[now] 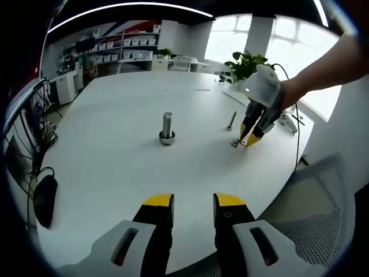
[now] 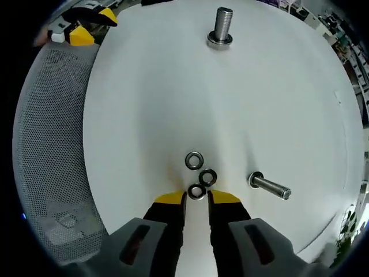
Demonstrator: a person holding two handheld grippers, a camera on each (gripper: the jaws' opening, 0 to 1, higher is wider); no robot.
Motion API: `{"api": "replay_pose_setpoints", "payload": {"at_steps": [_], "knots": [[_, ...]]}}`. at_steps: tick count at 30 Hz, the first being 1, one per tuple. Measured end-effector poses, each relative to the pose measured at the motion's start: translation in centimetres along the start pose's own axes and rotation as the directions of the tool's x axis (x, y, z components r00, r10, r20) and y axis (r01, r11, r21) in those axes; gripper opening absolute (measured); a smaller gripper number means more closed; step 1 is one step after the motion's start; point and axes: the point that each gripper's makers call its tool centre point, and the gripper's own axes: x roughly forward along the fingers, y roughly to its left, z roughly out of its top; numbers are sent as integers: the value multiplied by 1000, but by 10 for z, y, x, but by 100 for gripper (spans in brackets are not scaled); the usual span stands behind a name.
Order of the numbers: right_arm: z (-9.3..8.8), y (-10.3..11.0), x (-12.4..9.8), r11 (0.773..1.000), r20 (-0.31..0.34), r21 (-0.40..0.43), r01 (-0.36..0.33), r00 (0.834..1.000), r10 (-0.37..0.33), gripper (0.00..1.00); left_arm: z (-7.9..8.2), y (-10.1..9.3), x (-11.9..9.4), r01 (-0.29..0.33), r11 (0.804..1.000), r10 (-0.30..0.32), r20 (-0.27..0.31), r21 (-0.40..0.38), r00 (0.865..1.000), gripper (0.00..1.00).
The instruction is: Place the washer onto the threaded stud by aligning its center hole with the stud, sliding it down to the base, and recovering from edge contact or off-axis alignment until the washer reaches the visible bottom stop.
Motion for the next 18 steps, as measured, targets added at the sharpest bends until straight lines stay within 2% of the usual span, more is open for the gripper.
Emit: {"api": "replay_pose_setpoints", "payload": {"at_steps": [2, 5, 10, 15, 18], "knots": [[0, 2, -1, 1000, -3, 10, 9, 1000, -9, 17, 0, 0, 0, 1, 1000, -1, -1, -2, 1000, 25], [0, 3, 0, 999, -6, -25, 24, 1000, -24, 17, 0, 0, 0, 2, 1000, -2, -1, -1, 1000, 25], [0, 0, 0, 1000, -10, 9, 28, 1000, -28, 17, 0, 0, 0, 0, 1000, 0, -1, -4, 1000, 25], [0, 3, -2, 998, -35, 35, 61, 998, -59, 16, 0, 1, 0, -3, 1000, 3, 0, -6, 1000, 25], [1, 1, -3, 996, -22, 73, 55, 998, -54, 16, 0, 0, 0, -2, 1000, 2, 1, -7, 1000, 25]]}}
